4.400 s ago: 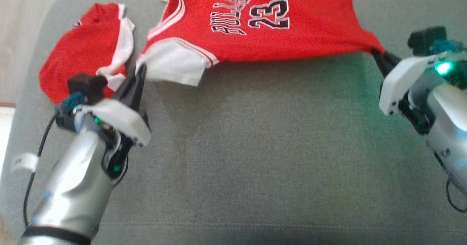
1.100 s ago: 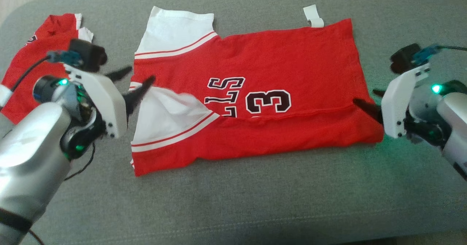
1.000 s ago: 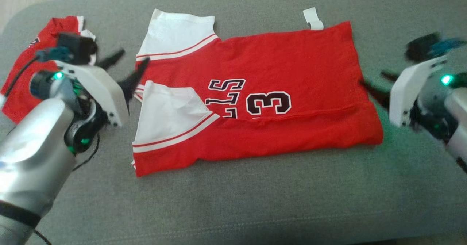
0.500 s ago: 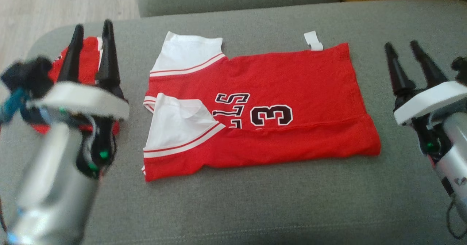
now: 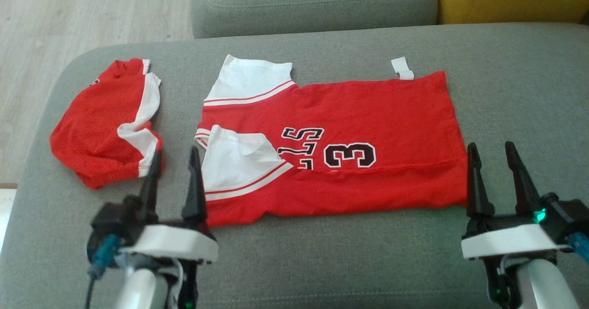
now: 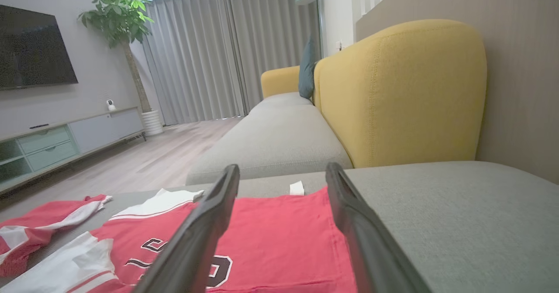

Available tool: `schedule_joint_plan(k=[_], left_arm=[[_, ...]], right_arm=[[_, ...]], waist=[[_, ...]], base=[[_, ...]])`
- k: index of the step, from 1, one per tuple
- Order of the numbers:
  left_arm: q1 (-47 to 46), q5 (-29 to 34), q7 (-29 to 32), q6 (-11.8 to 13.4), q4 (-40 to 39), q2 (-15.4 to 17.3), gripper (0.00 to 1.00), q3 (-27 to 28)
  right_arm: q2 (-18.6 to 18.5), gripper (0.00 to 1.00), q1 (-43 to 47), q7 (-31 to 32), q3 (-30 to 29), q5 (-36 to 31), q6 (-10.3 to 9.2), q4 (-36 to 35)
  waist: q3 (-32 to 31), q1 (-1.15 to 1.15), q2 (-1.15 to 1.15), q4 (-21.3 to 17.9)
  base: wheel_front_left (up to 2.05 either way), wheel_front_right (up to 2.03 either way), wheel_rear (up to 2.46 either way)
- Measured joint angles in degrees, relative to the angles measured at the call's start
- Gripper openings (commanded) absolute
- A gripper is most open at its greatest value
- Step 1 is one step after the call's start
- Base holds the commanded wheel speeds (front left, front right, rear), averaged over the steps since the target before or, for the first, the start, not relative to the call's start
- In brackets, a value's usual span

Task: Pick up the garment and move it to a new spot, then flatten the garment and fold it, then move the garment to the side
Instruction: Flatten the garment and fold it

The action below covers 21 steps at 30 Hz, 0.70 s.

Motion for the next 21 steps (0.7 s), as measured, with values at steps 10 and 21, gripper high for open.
schedule_joint_plan(k=[10,21], left_arm=[[1.16,4.77,-0.01,0.04,8.23,-1.53,1.00,0.13],[-4.19,5.13,2.47,2.52,28.88,-1.67,1.00,0.60]], right_arm=[[1.43,1.00,0.68,0.43,-0.52,-2.44,0.00,-2.50],[1.80,1.00,0.55,1.90,-0.94,-1.26,0.00,-4.64]], waist=[[0.99,0.00,0.00,-0.41],[2.63,0.00,0.00,-2.92]], base=[[0.00,0.00,0.00],[0.00,0.00,0.00]])
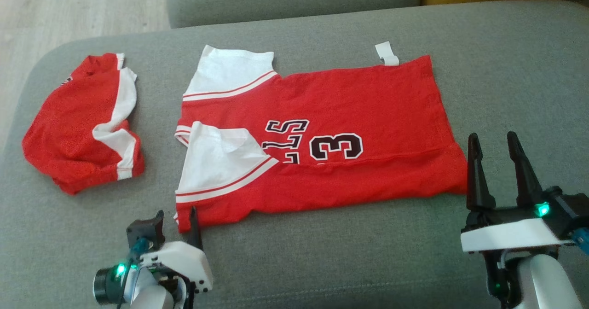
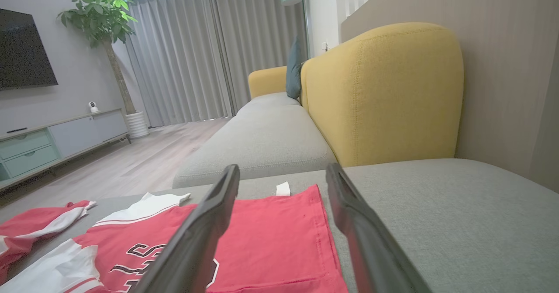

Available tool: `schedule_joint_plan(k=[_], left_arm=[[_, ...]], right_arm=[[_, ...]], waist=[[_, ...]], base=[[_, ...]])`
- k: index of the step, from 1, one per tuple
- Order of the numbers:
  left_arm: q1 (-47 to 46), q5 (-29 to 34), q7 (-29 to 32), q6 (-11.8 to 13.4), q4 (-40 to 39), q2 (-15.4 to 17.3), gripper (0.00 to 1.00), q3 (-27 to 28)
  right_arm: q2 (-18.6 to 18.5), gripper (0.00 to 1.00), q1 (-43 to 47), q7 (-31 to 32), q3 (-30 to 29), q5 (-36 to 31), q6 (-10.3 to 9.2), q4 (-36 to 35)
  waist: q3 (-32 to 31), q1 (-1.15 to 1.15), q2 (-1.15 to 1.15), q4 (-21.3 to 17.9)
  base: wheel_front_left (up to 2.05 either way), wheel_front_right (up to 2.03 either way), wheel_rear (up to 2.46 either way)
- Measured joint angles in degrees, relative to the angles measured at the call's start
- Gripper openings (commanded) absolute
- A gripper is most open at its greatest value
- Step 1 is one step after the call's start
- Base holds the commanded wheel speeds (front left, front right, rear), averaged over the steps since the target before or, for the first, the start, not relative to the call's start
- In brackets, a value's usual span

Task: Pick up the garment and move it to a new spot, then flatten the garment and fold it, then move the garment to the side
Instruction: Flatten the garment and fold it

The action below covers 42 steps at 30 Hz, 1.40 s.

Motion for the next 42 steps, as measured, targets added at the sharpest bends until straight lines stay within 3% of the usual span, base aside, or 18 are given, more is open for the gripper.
schedule_joint_plan(k=[15,16,17,20,27,36,42], left_arm=[[-6.47,-0.03,2.10,-0.73,11.40,0.03,1.00,-1.69],[-7.08,-0.18,2.36,-1.49,11.94,0.04,0.44,-1.99],[-7.64,-0.35,2.74,-2.19,12.36,0.04,0.00,-2.23],[-9.20,-0.60,2.96,-3.55,12.91,-0.04,0.00,-3.32],[-9.48,-1.36,-0.52,-3.49,11.34,-0.59,0.00,-3.43],[-9.49,-0.31,-2.00,-4.12,0.33,-0.53,0.00,-5.11],[-9.45,0.20,-2.00,-4.08,-3.14,-0.29,0.00,-5.97]], right_arm=[[0.11,1.00,-0.04,1.71,-0.14,-0.16,0.00,-1.51],[0.13,1.00,-0.04,2.03,-0.36,-0.36,0.00,-1.52],[0.19,1.00,-0.05,2.18,-0.79,-0.76,0.00,-1.51],[0.21,1.00,-0.35,4.05,-2.46,-0.87,0.00,-0.42],[0.34,1.00,-4.09,11.20,-8.16,2.10,0.00,10.21],[0.40,1.00,-11.74,15.23,-13.34,1.03,0.00,27.59],[0.34,1.00,-15.83,15.73,-15.01,0.82,0.00,34.72]], waist=[[1.96,0.00,0.00,-0.71],[2.13,0.00,0.00,-0.62],[2.30,0.00,0.00,-0.51],[2.83,0.00,0.00,-0.09],[3.77,0.00,0.00,1.69],[4.92,0.00,0.00,4.99],[6.17,0.00,0.00,6.21]], base=[[0.00,0.00,0.00],[0.00,0.00,0.00],[0.00,0.00,0.00],[0.00,0.00,0.00],[0.00,0.00,0.00],[0.00,0.00,0.00],[0.00,0.00,0.00]])
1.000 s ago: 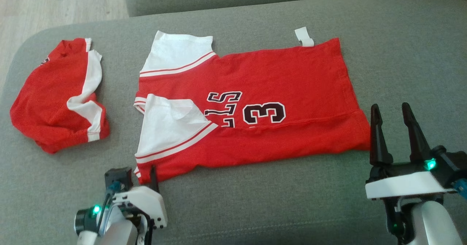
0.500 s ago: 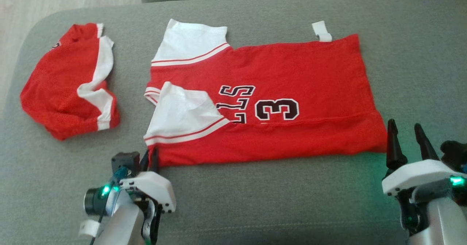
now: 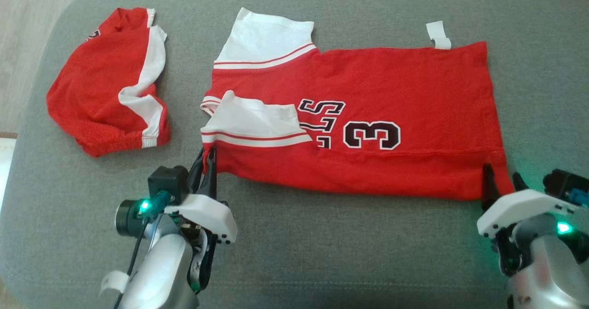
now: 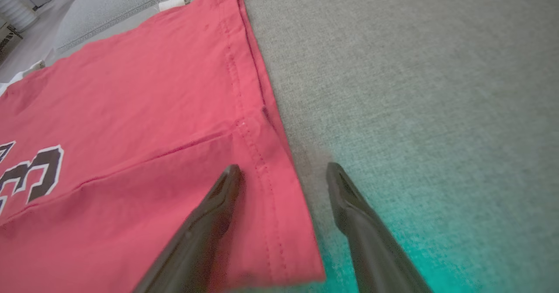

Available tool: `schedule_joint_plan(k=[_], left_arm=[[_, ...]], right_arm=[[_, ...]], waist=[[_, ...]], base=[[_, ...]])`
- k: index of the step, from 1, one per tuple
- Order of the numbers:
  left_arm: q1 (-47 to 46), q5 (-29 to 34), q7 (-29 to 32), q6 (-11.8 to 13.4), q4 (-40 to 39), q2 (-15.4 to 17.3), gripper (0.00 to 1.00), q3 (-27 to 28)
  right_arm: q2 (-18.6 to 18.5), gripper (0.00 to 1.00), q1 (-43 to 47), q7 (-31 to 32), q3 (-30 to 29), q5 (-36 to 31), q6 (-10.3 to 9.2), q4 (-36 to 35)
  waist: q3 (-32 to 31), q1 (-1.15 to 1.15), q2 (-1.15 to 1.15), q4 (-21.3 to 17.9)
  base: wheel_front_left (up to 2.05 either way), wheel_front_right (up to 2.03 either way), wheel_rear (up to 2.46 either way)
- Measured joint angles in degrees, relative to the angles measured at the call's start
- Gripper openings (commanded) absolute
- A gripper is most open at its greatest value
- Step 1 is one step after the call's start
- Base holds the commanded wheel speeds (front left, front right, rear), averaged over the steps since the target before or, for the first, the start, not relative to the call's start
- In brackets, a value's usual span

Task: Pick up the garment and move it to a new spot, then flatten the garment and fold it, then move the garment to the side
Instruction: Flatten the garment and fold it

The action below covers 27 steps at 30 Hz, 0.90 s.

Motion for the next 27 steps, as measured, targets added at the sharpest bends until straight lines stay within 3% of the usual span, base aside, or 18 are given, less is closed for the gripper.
schedule_joint_plan(k=[3,4,5,17,27], left_arm=[[0.03,0.00,0.04,0.04,-0.90,0.09,0.00,-0.32],[0.05,0.00,0.19,0.09,-1.10,0.16,0.00,-0.37],[0.09,0.00,0.59,0.30,-1.21,0.31,0.00,-0.46],[3.21,-0.02,3.42,0.96,-0.79,2.57,0.00,-1.13],[8.51,-1.40,6.50,0.96,-3.50,4.05,0.00,-1.37]], right_arm=[[-0.21,1.00,-2.10,-0.22,0.05,-0.73,0.00,2.26],[-0.26,0.42,-2.71,-0.24,0.15,-0.73,0.00,2.97],[-0.40,0.00,-3.16,-0.31,0.53,-0.71,0.00,3.53],[-0.11,0.00,-3.40,-0.85,1.72,-1.56,0.00,5.73],[0.19,0.00,4.87,6.70,0.81,-1.51,0.00,-5.37]], waist=[[0.39,0.00,0.00,0.27],[0.48,0.00,0.00,0.31],[0.50,0.00,0.00,0.31],[-2.96,0.00,0.00,-0.95],[-7.57,0.00,0.00,-1.48]], base=[[0.00,0.00,0.00],[0.00,0.00,0.00],[0.00,0.00,0.00],[0.00,0.00,0.00],[0.00,0.00,0.00]])
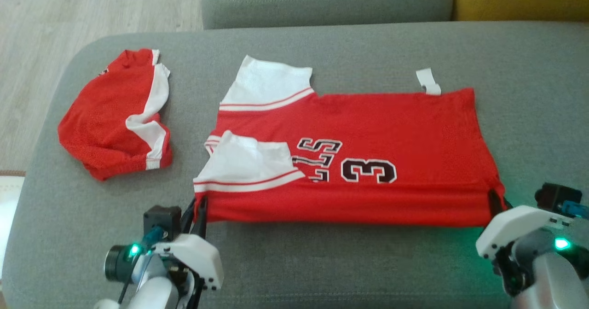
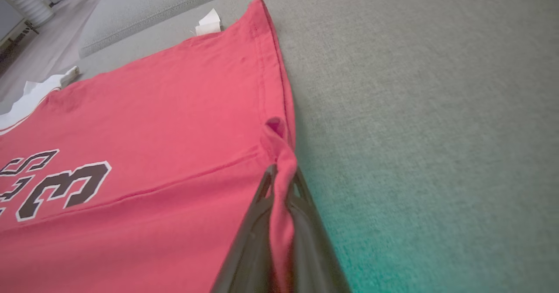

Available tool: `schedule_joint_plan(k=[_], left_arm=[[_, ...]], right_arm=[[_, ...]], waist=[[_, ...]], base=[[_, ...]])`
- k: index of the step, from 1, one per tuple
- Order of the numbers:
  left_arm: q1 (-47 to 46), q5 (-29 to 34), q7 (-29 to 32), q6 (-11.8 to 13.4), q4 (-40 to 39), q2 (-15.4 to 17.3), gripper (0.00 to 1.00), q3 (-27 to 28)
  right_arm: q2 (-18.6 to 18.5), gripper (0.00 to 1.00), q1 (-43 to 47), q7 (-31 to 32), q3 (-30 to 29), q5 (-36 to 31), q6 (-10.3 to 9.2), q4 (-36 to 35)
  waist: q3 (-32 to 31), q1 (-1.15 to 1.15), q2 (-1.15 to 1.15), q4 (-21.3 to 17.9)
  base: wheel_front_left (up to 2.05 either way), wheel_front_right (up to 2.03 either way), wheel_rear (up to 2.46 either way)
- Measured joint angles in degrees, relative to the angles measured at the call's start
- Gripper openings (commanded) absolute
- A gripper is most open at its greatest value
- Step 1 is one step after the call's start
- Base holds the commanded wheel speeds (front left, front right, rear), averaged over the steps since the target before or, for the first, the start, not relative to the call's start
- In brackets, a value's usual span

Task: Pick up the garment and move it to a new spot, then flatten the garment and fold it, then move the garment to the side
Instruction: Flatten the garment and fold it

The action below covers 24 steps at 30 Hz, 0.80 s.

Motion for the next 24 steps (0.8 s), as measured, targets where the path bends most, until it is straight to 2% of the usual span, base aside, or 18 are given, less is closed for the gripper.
schedule_joint_plan(k=[9,13,18,19,20,24], left_arm=[[5.50,-0.67,4.82,0.00,-4.82,2.38,0.00,-1.00],[7.65,-1.00,7.69,-0.01,-6.35,3.24,0.00,-1.67],[7.92,-1.01,8.94,-0.01,-7.64,3.78,0.00,-1.87],[7.93,-1.01,8.96,0.00,-7.64,3.80,0.52,-1.90],[7.93,-1.01,8.96,0.11,-7.65,3.80,1.00,-1.94],[7.92,-1.01,8.91,1.13,-7.65,3.91,1.00,-1.69]], right_arm=[[0.16,0.00,8.28,11.63,0.93,1.52,0.00,-13.81],[0.19,0.00,12.59,14.47,0.63,2.19,0.00,-18.60],[0.25,0.00,14.41,15.63,0.54,3.26,0.00,-20.89],[0.29,0.90,14.43,15.56,0.47,3.22,0.00,-21.24],[0.30,1.00,14.41,15.52,0.47,3.16,0.00,-21.60],[0.29,1.00,14.34,14.05,-0.37,3.18,0.00,-22.70]], waist=[[-2.18,0.00,0.00,-0.66],[-2.54,0.00,0.00,-0.91],[-2.53,0.00,0.00,-0.93],[-2.52,0.00,0.00,-0.95],[-2.50,0.00,0.00,-0.99],[-2.38,0.00,0.00,-1.20]], base=[[0.00,0.00,0.00],[0.00,0.00,0.00],[0.00,0.00,0.00],[0.00,0.00,0.00],[0.00,0.00,0.00],[0.00,0.00,0.00]])
